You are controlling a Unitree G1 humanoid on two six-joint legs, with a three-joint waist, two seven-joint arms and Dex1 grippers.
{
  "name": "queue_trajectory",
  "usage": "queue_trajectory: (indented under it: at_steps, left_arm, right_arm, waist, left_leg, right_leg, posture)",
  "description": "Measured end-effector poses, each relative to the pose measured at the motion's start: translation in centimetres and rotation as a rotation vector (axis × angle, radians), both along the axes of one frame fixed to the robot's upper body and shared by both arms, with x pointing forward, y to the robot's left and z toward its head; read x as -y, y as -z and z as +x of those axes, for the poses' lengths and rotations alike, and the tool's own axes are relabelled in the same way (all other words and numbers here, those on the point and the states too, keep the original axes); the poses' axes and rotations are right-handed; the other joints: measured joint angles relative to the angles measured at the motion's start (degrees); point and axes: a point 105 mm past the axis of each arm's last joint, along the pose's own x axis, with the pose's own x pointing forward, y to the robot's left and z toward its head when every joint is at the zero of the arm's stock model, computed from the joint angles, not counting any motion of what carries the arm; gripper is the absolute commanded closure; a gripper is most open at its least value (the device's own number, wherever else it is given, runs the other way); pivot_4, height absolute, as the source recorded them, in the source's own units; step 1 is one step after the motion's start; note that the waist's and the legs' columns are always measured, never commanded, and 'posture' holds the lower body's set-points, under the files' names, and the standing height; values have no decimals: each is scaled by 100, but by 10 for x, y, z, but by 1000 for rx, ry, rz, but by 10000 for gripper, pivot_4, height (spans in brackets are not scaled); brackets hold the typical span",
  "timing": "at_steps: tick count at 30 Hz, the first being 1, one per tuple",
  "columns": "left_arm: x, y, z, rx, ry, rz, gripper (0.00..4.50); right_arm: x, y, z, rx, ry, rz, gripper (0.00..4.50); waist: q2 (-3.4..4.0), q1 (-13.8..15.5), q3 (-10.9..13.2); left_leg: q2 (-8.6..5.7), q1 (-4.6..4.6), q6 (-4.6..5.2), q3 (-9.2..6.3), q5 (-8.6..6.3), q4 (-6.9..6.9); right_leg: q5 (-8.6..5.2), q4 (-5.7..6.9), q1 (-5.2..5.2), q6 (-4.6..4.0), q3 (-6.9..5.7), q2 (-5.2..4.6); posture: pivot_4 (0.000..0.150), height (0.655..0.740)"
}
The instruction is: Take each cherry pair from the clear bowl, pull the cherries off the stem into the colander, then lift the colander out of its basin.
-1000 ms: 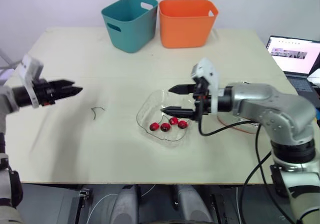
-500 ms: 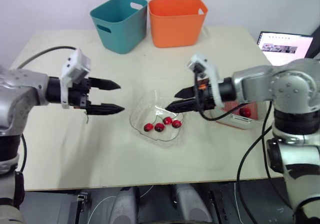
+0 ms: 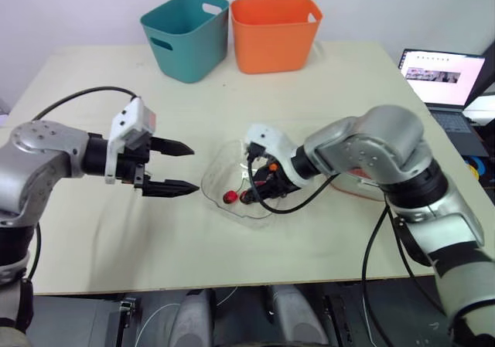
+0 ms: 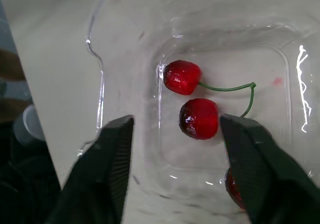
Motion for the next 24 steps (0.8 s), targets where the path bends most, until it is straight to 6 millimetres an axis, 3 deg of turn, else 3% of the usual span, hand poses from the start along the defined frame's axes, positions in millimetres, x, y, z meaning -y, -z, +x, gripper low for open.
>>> queue_trajectory:
  at_steps: [10, 24]
  left_arm:
    - [-1, 8, -9, -36, 12, 28, 0]
    - [-13, 22, -14, -35, 33, 92, 0]
  right_arm:
    - [-8, 9, 9, 152, -184, -95, 19638]
    - [-23, 27, 16, 211, -368, -190, 19638]
  waist:
    - [0, -7, 0]
    - [1, 4, 0]
  left_leg:
    - [0, 1, 0, 1, 0, 0]
    - [0, 0, -1, 1, 0, 1]
  right_leg:
    - [-1, 1, -2, -1, -1, 0]
    - [-2, 1, -2, -5, -1, 0]
  posture:
    - [1500, 7400]
    - [1500, 7400]
